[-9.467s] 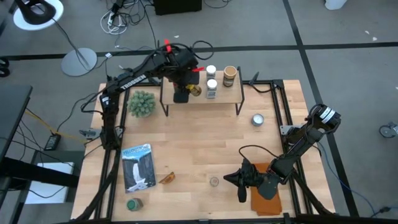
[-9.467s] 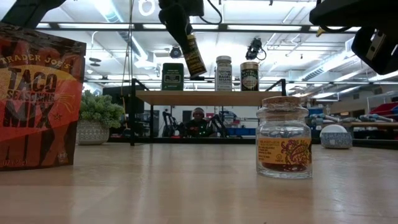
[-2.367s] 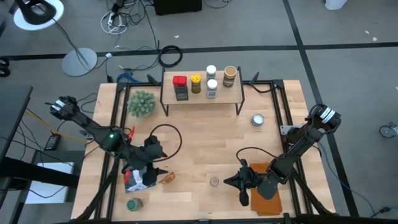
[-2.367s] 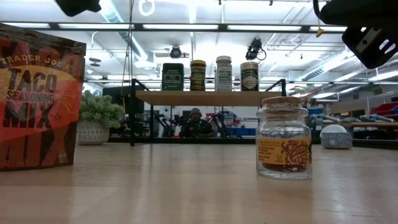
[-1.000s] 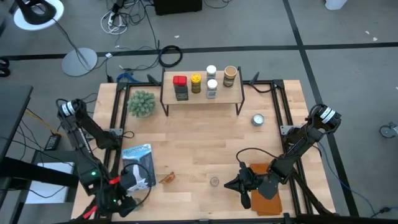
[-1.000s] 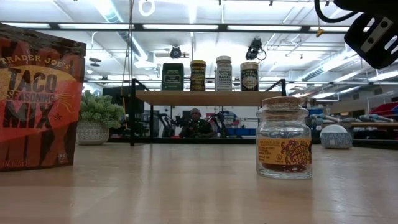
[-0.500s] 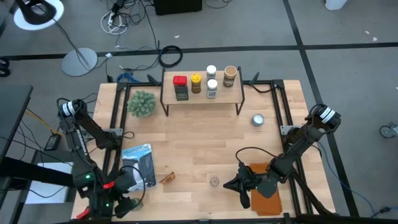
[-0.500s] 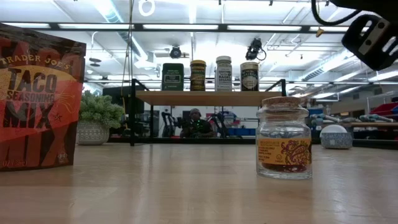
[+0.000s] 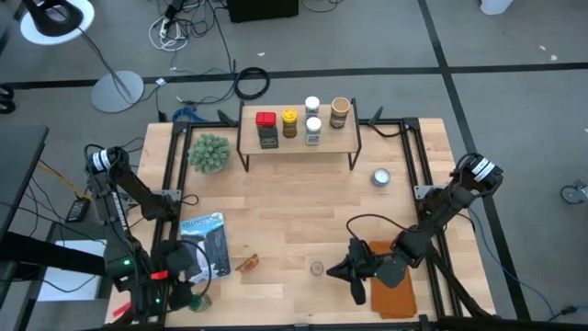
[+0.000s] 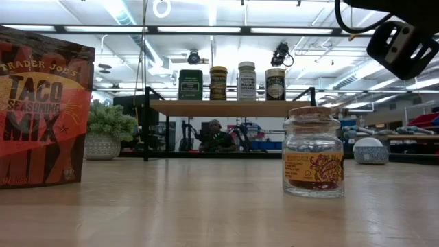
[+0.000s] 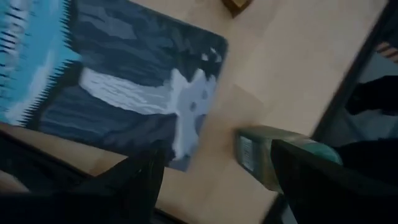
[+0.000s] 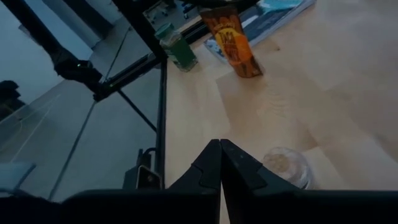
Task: Shelf spices
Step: Put the green seasoning bottle on the shelf
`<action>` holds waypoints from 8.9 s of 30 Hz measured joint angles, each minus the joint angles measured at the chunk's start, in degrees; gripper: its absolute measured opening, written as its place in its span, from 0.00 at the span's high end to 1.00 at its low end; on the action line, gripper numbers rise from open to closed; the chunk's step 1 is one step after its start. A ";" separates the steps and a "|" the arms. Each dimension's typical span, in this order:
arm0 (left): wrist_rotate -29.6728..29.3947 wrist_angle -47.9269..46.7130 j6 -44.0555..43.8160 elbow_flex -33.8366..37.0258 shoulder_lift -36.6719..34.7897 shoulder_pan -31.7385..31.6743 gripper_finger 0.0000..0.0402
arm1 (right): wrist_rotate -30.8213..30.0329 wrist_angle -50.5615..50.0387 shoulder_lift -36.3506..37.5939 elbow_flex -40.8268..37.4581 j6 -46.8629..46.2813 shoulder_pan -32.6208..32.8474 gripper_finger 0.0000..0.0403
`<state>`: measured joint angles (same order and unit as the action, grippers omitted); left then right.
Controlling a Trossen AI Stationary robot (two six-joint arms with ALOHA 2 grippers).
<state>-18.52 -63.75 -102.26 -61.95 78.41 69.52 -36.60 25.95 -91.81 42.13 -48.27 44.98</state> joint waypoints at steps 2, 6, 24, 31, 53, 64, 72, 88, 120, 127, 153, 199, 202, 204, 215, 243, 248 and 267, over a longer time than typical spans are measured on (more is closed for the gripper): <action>2.03 2.04 -0.01 0.00 0.00 0.15 0.26 | 0.66 0.13 0.00 0.00 -0.73 0.37 0.98; 9.98 6.27 -1.39 0.00 0.00 0.48 0.26 | 0.85 -0.03 0.00 0.00 -1.63 1.20 0.99; 19.06 16.80 -5.36 -0.04 8.70 0.29 0.38 | 0.32 -0.24 -0.02 -0.01 -1.30 2.23 0.98; 19.05 18.03 -3.76 -0.13 14.22 -0.83 0.38 | 0.27 0.20 -0.04 -0.02 -1.33 2.29 0.98; 3.10 20.33 13.09 0.02 20.83 -9.44 0.38 | 0.26 1.76 -4.25 -0.02 -3.85 4.15 0.98; -0.22 20.82 29.05 0.00 20.74 -21.20 0.38 | 0.65 3.78 -5.66 -0.02 -5.65 4.19 0.98; -2.63 21.93 35.59 -0.02 20.72 -28.73 0.38 | 0.70 4.03 -5.64 -0.02 -5.64 4.19 0.98; -3.30 31.33 46.67 -0.07 20.65 -34.02 0.38 | 0.78 4.42 -5.64 -0.02 -5.80 4.86 0.98; -36.58 33.28 30.02 7.36 16.55 -10.93 0.38 | -1.53 4.24 -5.57 -0.02 -7.08 6.06 0.98; -37.38 48.91 29.90 15.47 16.55 -11.40 0.38 | -1.53 4.24 -5.57 -0.02 -7.10 6.03 0.98; -33.73 39.00 10.51 16.87 16.55 -17.71 0.38 | -2.84 4.28 -5.57 -0.02 -7.67 5.87 0.98; -21.36 56.13 31.71 16.87 16.59 -24.07 0.38 | -3.02 4.32 -5.57 -0.02 -7.14 5.87 0.98; -26.33 63.72 38.98 16.87 16.59 -24.03 0.38 | -3.02 4.26 -5.57 -0.02 -7.11 5.87 0.98; -29.42 67.78 42.35 16.87 16.59 -24.34 0.38 | -3.00 4.26 -5.57 -0.02 -7.10 5.87 0.98; -25.51 71.61 49.47 16.87 16.59 -24.44 0.38 | -2.95 4.37 -5.57 -0.02 -7.45 7.57 0.98; -17.23 70.12 74.23 16.87 16.59 -29.69 0.38 | -4.53 3.98 -5.57 0.00 -7.10 7.89 0.98; -15.78 70.25 76.35 16.87 16.59 -32.06 0.38 | -5.80 3.98 -5.57 0.00 -7.10 7.81 0.98; 2.06 42.23 61.90 1.72 6.46 -39.70 0.38 | -5.35 3.39 -5.57 0.00 -4.11 6.51 0.98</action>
<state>-16.46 -21.52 -40.36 -60.23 84.87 29.82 -41.94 29.34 -97.38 42.13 -52.38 51.48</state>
